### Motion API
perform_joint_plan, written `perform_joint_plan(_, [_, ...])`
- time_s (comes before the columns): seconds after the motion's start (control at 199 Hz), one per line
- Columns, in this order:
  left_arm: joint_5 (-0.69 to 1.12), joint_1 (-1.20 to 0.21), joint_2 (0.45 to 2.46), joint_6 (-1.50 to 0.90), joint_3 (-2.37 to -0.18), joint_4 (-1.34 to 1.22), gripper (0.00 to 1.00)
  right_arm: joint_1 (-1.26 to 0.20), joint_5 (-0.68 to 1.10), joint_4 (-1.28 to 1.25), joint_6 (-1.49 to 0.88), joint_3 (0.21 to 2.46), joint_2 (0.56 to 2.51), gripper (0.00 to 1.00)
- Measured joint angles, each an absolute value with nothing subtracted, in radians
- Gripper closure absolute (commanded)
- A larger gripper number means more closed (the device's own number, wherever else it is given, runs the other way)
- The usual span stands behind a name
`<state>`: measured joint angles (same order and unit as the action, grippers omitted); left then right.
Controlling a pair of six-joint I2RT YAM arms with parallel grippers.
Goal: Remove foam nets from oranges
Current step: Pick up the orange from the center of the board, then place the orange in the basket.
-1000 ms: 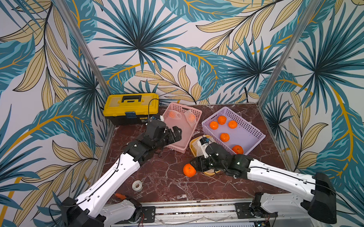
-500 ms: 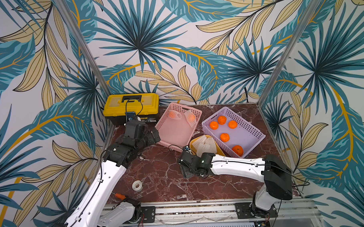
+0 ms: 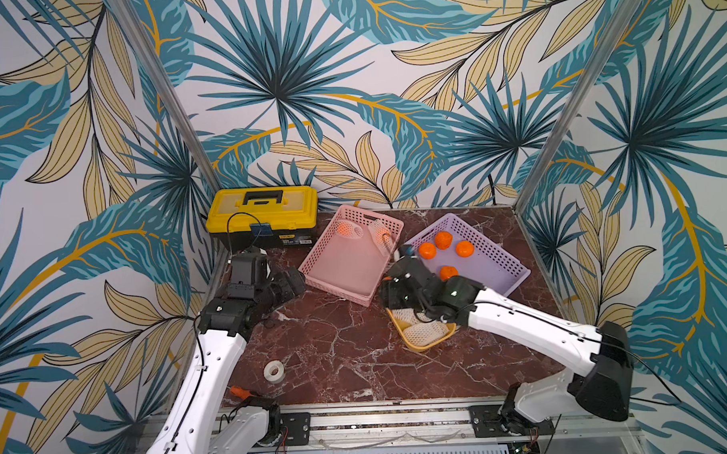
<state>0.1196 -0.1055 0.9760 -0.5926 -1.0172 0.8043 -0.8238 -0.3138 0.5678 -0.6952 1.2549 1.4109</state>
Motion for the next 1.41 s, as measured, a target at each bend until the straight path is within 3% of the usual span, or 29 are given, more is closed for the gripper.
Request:
perform_joint_plan(0.227, [0.164, -0.105, 0.97, -0.591, -1.017, 0.796, 0.01, -0.4, -0.273, 0.542, -0.696, 1.254, 1.366, 0.38])
perform_joint_plan(0.413, [0.191, -0.104, 0.965, -0.589, -1.017, 0.782, 0.01, -0.212, -0.223, 0.411, -0.773, 1.267, 1.526, 0.37])
perform_joint_plan(0.725, [0.309, -0.103, 0.991, -0.566, -1.017, 0.758, 0.01, -0.17, -0.22, 0.263, -0.922, 1.349, 1.802, 0.3])
perform_joint_plan(1.244, [0.39, -0.103, 1.04, -0.564, -1.017, 0.72, 0.01, -0.111, -0.115, 0.079, -1.055, 1.227, 1.856, 0.09])
perform_joint_plan(1.405, [0.39, -0.103, 1.056, -0.556, -1.017, 0.714, 0.01, -0.111, -0.08, 0.034, -1.065, 1.208, 1.851, 0.07])
